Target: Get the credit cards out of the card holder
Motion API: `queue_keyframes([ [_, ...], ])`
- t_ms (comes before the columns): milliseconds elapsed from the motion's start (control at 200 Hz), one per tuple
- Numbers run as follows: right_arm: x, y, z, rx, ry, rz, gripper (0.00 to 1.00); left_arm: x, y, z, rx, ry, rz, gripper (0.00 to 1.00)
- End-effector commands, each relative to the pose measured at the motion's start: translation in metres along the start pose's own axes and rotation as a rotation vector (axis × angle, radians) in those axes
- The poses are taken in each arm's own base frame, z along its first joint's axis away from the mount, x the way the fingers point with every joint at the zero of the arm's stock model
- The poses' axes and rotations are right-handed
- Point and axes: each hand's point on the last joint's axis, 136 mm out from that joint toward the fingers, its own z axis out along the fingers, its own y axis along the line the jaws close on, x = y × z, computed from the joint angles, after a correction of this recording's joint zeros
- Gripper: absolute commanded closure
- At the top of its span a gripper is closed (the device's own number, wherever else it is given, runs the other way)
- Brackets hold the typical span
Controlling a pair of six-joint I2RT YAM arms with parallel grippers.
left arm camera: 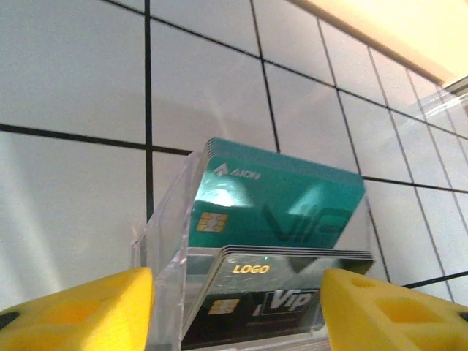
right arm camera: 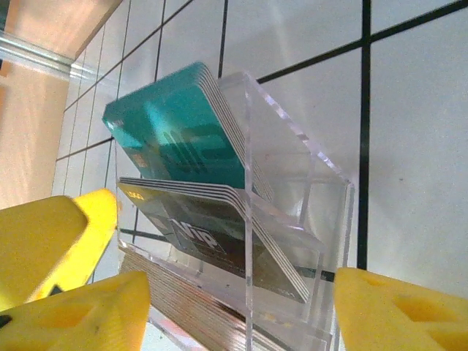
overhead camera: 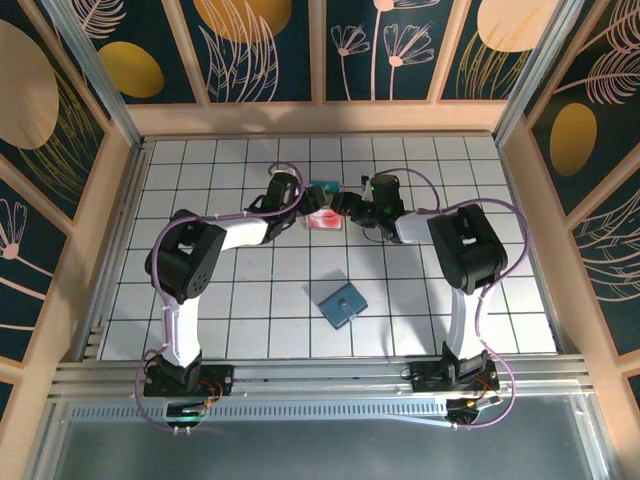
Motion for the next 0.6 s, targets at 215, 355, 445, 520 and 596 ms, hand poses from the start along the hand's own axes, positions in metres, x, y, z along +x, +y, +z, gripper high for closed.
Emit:
queue_keyframes([
  [215, -0.024, 0.0, -0.053, 0.162, -0.098, -0.05, 0.22, -0.037, -0.004, -0.068, -0.077, -0.129, 0.048, 0.17],
  [355, -0.008, 0.002, -0.077, 0.238, -0.08, -0.051, 0.22, -0.043, 0.001, -0.103, -0.115, -0.168, 0.052, 0.06],
  [445, 0.009, 0.006, -0.095, 0.304, -0.058, -0.059, 0.24, -0.036, 0.012, -0.122, -0.149, -0.165, 0.057, 0.04],
  [520, 0.026, 0.008, -0.112, 0.361, -0.045, -0.068, 0.24, -0.03, 0.017, -0.135, -0.166, -0.154, 0.057, 0.04],
  [596, 0.046, 0.013, -0.128, 0.381, -0.032, -0.062, 0.24, -0.021, 0.02, -0.146, -0.161, -0.128, 0.049, 0.04],
])
